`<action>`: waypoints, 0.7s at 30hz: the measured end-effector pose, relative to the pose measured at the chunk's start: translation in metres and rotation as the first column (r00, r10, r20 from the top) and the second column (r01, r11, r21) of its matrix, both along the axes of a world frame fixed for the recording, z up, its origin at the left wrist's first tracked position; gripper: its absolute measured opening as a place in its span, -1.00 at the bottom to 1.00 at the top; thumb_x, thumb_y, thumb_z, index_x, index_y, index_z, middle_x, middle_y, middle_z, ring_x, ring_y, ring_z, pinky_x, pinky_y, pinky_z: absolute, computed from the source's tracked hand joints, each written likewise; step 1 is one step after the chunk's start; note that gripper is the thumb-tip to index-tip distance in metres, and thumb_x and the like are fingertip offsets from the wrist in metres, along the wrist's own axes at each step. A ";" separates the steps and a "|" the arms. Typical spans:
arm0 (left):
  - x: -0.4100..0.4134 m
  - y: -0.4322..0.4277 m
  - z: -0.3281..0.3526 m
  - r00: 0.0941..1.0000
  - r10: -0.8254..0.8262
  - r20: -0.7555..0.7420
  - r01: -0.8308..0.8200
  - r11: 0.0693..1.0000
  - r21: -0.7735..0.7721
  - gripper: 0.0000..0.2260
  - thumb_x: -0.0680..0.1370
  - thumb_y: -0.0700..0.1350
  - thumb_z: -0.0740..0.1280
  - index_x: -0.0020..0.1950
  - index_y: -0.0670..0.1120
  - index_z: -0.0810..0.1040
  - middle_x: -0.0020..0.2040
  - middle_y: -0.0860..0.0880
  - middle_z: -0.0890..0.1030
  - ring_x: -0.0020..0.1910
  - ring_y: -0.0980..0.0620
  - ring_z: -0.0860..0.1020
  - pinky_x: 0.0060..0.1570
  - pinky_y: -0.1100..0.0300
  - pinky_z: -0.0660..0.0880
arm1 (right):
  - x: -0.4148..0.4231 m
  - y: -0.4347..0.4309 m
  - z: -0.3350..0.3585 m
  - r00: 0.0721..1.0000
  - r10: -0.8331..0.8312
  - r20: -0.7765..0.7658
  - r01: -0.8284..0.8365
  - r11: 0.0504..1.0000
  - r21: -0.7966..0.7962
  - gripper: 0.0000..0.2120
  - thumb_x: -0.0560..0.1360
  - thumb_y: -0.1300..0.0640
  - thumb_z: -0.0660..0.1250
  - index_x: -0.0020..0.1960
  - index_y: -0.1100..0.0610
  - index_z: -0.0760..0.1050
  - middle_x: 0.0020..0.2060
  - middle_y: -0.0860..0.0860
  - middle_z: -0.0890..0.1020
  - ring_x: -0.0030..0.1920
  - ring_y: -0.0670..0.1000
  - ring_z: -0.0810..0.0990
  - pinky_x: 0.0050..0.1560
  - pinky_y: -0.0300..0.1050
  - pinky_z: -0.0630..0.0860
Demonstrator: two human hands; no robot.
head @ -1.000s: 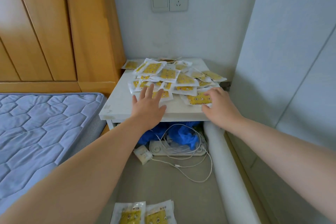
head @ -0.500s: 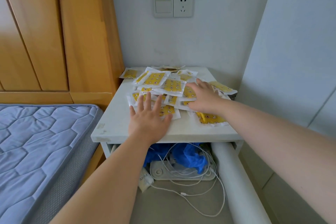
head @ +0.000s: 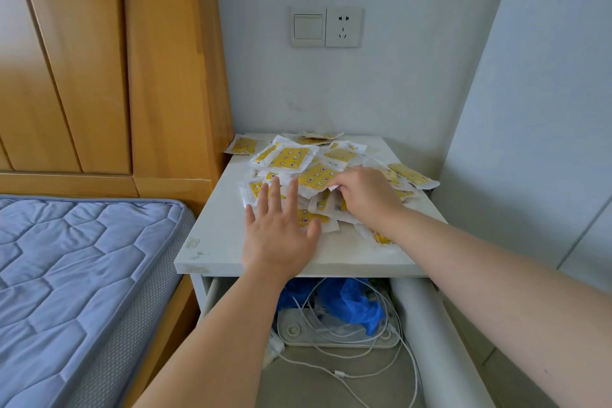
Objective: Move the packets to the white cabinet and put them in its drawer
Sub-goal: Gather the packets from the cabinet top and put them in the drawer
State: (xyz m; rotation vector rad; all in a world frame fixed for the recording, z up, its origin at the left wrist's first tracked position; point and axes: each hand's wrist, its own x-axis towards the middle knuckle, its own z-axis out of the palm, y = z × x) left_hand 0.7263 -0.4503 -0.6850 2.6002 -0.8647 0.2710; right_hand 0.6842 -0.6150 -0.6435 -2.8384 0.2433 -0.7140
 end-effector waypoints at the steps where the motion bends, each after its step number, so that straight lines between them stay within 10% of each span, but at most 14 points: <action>1: 0.000 0.001 0.000 1.000 -0.011 0.004 0.011 0.999 -0.033 -0.39 0.60 0.19 -0.02 0.56 0.09 -0.24 0.58 -0.02 -0.21 0.55 -0.02 -0.25 0.50 -0.04 -0.18 | -0.007 0.005 -0.001 0.999 0.028 0.046 -0.029 0.999 0.031 -0.67 0.52 0.35 0.17 0.12 0.15 0.63 -0.02 0.14 0.66 0.05 0.14 0.57 0.05 0.00 0.48; 8: -0.003 0.006 0.001 0.990 -0.139 0.034 0.142 0.987 -0.077 -0.48 0.59 0.14 -0.17 0.57 0.12 0.02 0.58 0.07 -0.01 0.55 0.04 -0.18 0.51 -0.02 -0.14 | -0.049 0.016 -0.011 0.984 0.121 0.127 -0.150 0.957 0.247 -0.74 0.60 0.14 0.19 0.21 0.14 0.55 0.21 0.02 0.58 0.27 -0.03 0.48 0.27 -0.20 0.35; 16: 0.004 0.002 0.005 0.993 -0.043 -0.113 0.017 0.976 -0.217 -0.69 0.63 0.12 0.00 0.09 -0.02 0.43 0.13 0.05 0.49 0.27 -0.02 0.40 0.29 0.02 0.29 | -0.049 -0.014 -0.005 0.949 -0.009 -0.316 0.133 0.918 0.373 -0.41 0.55 0.07 0.29 0.50 0.12 0.17 0.48 0.03 0.25 0.47 0.03 0.23 0.41 -0.08 0.20; 21: 0.005 0.000 0.005 0.996 0.044 -0.083 -0.061 0.974 -0.216 -0.60 0.60 0.17 0.15 0.36 -0.01 0.37 0.28 0.01 0.45 0.30 -0.02 0.36 0.28 0.03 0.32 | -0.059 -0.017 0.001 0.959 -0.015 -0.284 0.124 0.921 0.369 -0.43 0.55 -0.01 0.30 0.48 0.09 0.22 0.47 0.00 0.27 0.45 0.01 0.26 0.37 -0.09 0.23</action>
